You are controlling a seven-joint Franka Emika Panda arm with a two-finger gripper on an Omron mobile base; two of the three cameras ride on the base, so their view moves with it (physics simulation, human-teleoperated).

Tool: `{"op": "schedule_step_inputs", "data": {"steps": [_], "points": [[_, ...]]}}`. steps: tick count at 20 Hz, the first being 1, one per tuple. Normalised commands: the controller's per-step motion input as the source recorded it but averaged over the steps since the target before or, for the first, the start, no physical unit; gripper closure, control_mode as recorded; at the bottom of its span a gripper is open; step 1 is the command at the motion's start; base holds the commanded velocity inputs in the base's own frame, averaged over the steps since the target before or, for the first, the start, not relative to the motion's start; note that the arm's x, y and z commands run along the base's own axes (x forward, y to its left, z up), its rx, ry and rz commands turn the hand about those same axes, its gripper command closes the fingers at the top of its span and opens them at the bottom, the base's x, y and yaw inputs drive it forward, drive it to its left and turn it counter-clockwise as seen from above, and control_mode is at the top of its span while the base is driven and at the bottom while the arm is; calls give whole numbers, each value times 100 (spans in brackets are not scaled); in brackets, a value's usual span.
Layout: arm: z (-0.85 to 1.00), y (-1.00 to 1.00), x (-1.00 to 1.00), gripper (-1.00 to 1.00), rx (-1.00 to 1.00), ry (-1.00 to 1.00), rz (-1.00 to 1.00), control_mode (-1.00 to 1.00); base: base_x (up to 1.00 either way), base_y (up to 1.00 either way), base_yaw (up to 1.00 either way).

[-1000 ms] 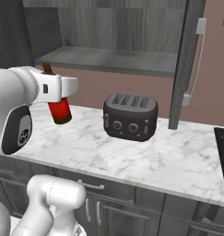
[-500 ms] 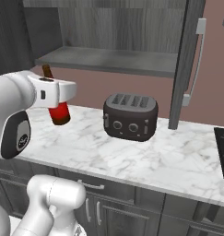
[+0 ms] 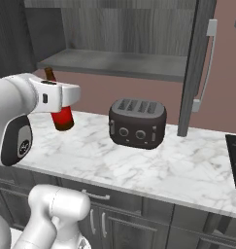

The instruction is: Get the candle and the beer from the cabinet and move them to the dining counter.

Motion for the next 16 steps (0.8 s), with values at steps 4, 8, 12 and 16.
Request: {"op": "schedule_step_inputs", "data": {"steps": [4, 8, 12, 16], "points": [[0, 0, 0, 100, 0, 0, 0, 100, -58, -10, 2], [0, 0, 0, 100, 0, 0, 0, 100, -100, -2, 28], [0, 0, 0, 100, 0, 0, 0, 100, -83, 45, 73], [0, 0, 0, 100, 0, 0, 0, 100, -26, 48, 97]]}}
